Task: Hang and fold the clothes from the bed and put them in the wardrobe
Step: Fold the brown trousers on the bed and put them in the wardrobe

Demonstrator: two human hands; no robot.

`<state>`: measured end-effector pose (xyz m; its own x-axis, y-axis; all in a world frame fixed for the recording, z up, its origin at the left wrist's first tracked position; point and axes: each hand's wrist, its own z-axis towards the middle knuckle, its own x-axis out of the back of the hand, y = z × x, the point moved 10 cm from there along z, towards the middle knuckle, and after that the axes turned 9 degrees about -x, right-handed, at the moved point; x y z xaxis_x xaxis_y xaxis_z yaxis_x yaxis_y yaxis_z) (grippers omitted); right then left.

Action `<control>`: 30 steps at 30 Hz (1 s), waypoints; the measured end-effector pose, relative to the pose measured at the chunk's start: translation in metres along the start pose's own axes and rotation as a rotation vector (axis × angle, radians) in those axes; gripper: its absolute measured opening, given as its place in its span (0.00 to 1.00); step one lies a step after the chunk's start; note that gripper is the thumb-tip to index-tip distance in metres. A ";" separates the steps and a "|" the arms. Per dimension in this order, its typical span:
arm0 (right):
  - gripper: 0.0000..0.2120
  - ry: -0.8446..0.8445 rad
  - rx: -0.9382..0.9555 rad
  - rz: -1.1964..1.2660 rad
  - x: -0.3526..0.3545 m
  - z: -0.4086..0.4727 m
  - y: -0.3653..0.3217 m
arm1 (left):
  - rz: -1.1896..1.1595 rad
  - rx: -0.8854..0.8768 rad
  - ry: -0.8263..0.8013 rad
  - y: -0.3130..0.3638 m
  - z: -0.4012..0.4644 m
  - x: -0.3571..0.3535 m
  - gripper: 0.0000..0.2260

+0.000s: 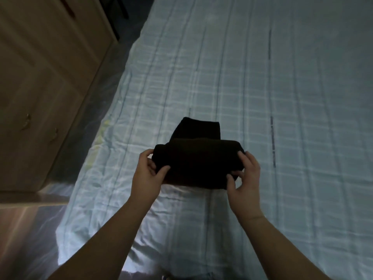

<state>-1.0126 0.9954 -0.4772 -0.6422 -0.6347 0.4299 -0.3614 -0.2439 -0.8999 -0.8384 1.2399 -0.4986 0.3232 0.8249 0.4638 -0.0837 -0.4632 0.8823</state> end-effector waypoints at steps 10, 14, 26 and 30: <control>0.31 -0.228 -0.034 -0.322 -0.083 0.120 0.056 | 0.150 -0.264 -0.138 -0.015 0.102 -0.089 0.27; 0.30 -0.232 -0.034 -0.524 -0.109 0.148 0.067 | 0.639 -0.527 -0.301 -0.013 0.110 -0.133 0.26; 0.32 -0.231 -0.003 -0.881 -0.149 0.157 0.080 | 0.822 -0.603 -0.445 -0.032 0.154 -0.166 0.29; 0.33 -0.292 -0.048 -0.826 -0.164 0.174 0.104 | 0.765 -0.517 -0.507 -0.061 0.168 -0.187 0.30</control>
<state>-0.8278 0.9461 -0.6541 0.0341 -0.4327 0.9009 -0.6667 -0.6814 -0.3020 -0.7350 1.0590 -0.6526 0.3610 0.0835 0.9288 -0.7853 -0.5099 0.3511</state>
